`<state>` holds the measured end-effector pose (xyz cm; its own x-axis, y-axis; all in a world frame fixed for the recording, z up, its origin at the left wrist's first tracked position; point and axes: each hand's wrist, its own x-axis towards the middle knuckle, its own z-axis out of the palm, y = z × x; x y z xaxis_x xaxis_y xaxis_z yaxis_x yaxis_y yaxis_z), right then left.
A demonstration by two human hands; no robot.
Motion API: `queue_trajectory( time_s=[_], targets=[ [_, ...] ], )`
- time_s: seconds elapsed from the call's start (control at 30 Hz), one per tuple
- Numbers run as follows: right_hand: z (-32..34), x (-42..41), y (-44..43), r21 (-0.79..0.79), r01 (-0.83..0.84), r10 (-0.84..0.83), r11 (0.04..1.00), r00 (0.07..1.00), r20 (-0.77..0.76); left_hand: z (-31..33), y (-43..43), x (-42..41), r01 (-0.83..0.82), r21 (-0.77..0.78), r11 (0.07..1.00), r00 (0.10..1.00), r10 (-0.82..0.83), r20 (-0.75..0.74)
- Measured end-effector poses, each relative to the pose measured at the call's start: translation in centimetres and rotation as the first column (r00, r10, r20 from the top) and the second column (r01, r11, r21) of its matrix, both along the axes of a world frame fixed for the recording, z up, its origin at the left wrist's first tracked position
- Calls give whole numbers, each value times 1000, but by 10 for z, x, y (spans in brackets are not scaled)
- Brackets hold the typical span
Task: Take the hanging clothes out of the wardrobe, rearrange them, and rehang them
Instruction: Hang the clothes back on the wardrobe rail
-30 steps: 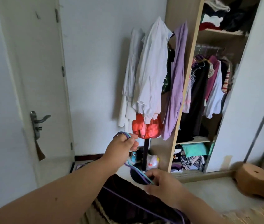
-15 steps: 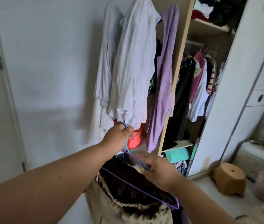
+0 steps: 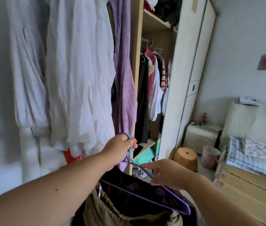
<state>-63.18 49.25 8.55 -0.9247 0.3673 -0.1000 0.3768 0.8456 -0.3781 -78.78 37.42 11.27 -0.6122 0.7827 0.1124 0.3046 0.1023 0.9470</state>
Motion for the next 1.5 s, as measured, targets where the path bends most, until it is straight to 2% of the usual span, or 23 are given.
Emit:
queue_trajectory(
  time_s=[0.33,0.53,0.7,0.93,1.13,1.3,1.5],
  targets=[
    [-15,-23,102,-22,142,-141,990,990,31,-13,128,-36,186,-47,981,982,-186,19],
    [4,-48,218,-7,172,-170,985,980,107,3,254,-51,260,3,966,963,-260,68],
    [38,-77,311,-19,196,-193,980,975,106,35,343,-78,206,58,977,978,-207,5],
    [75,-132,405,49,209,-208,977,978,-21,74,432,-129,79,116,990,996,-73,-58],
    [117,-166,478,80,254,-240,964,958,-155,111,495,-158,30,225,974,999,-26,-18],
    [135,-204,525,101,220,-195,970,958,-210,138,547,-190,-18,282,959,994,47,-97],
    [142,-256,571,142,113,-78,983,969,-233,151,597,-229,-128,262,957,977,167,-134]
  ],
)
